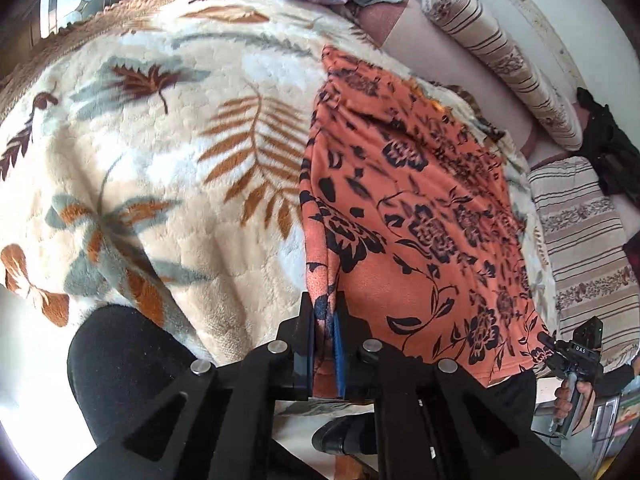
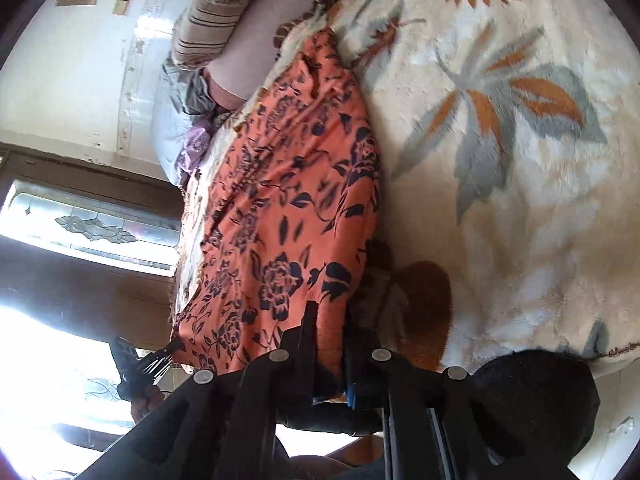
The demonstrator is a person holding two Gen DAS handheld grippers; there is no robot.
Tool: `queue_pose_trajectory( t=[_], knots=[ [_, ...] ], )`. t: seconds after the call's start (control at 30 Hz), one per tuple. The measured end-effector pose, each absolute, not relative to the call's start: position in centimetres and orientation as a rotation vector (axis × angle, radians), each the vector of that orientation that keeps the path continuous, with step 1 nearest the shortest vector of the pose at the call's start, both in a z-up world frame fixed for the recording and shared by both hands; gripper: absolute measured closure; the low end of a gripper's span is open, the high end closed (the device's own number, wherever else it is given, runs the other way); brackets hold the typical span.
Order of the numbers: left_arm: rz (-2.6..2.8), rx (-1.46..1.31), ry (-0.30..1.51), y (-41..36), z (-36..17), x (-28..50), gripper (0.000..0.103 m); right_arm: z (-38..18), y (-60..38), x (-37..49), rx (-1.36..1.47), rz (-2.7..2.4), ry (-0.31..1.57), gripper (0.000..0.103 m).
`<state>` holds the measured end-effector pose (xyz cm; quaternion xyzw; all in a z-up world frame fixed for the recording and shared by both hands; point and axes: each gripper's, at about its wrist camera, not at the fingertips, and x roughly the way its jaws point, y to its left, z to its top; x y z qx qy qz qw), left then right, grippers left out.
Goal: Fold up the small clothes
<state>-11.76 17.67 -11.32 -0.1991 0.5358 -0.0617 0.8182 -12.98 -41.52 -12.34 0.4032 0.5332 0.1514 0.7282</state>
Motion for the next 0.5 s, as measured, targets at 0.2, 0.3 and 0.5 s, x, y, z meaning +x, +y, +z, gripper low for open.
queue_pose_trajectory(
  t=[0.2, 0.3, 0.5],
  knots=[
    [-0.086, -0.462, 1.197, 17.5, -14.5, -12.2, 0.065, -14.0, -41.7, -13.6, 0.961, 0.353, 1.148, 0.052],
    [-0.088, -0.384, 1.198, 16.6, -14.1, -11.9, 0.072, -13.5, -41.0, -13.0, 0.912, 0.374, 1.163, 0.043],
    [-0.122, -0.404, 1.114, 17.2, -10.9, -12.5, 0.097, -11.7, -41.1, -12.9, 0.910, 0.383, 1.127, 0.093]
  ],
)
